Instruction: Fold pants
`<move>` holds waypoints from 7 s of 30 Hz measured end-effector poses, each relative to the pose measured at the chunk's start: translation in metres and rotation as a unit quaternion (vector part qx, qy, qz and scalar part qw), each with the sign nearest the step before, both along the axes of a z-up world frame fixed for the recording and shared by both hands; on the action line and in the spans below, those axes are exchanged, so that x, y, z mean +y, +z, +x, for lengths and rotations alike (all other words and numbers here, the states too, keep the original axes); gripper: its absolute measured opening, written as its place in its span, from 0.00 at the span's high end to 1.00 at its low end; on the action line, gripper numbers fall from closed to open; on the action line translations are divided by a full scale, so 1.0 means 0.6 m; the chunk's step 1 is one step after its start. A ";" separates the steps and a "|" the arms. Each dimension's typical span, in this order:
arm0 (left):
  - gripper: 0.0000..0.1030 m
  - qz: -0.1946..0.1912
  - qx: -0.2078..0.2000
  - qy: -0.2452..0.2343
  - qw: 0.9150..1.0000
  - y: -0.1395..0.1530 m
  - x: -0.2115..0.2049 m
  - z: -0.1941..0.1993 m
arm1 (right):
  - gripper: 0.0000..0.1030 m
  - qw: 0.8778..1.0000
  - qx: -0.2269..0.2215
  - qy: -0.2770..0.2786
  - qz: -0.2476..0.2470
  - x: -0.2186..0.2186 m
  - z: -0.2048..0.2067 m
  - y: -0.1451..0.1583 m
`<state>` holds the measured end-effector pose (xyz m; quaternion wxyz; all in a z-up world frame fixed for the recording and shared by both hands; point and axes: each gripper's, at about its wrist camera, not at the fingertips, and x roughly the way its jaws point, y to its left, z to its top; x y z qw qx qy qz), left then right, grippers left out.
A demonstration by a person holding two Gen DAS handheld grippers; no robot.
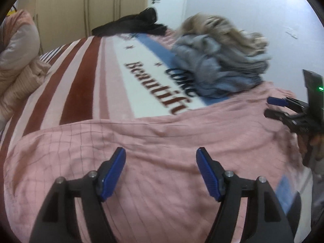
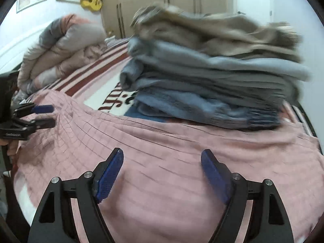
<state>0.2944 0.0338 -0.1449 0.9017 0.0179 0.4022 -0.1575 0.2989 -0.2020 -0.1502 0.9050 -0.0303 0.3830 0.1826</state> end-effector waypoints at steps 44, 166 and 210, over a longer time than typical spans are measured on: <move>0.29 -0.054 -0.017 -0.024 0.998 0.059 -0.132 -0.026 | 0.98 0.928 0.015 -0.275 0.250 -0.451 -0.019 -0.038; 0.29 -0.076 -0.084 0.130 0.985 0.061 0.254 -0.216 | 0.76 0.973 -0.032 0.220 -0.068 0.326 -0.165 -0.029; 0.21 -0.299 0.038 0.304 0.904 -0.103 0.394 -0.187 | 0.97 0.973 0.004 0.229 0.041 0.313 -0.150 0.009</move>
